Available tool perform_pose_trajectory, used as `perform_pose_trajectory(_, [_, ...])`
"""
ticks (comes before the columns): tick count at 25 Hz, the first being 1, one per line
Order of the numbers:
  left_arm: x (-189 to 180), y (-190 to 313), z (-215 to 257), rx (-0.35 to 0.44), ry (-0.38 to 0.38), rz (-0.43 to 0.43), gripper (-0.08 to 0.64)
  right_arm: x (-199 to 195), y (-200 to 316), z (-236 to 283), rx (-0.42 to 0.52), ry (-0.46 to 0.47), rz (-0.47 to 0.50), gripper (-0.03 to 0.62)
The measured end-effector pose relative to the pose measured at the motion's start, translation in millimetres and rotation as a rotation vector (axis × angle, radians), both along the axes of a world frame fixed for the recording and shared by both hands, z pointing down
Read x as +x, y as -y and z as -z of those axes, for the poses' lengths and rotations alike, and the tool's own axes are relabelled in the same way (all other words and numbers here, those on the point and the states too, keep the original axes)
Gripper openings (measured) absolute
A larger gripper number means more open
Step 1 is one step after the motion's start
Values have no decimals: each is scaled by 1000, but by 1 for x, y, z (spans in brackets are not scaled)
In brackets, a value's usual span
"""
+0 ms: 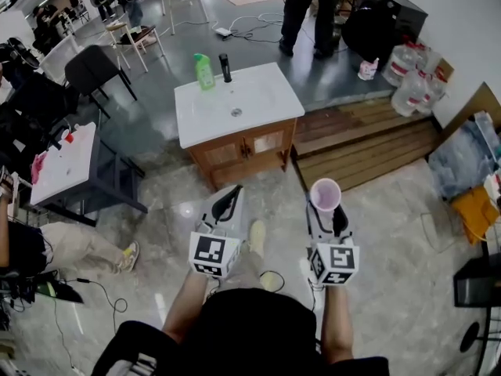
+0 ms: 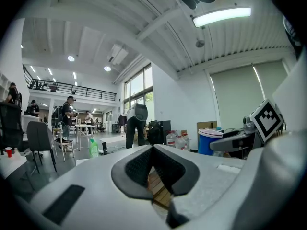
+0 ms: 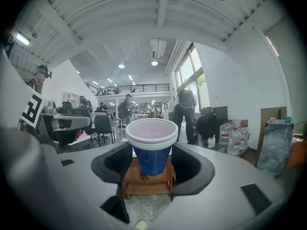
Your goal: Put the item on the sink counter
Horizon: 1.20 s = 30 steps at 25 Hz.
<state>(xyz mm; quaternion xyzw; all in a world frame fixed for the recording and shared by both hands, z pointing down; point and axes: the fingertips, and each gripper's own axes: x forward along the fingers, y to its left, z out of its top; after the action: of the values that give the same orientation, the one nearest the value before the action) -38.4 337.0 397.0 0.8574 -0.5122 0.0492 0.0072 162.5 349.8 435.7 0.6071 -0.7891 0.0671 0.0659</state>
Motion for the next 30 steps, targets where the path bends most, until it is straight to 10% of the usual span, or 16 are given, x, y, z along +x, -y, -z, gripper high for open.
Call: perform_pose_trajectory(30, [35,250,-14,-66,-1,-67,2,23,233,-11,-59,20,-43,255])
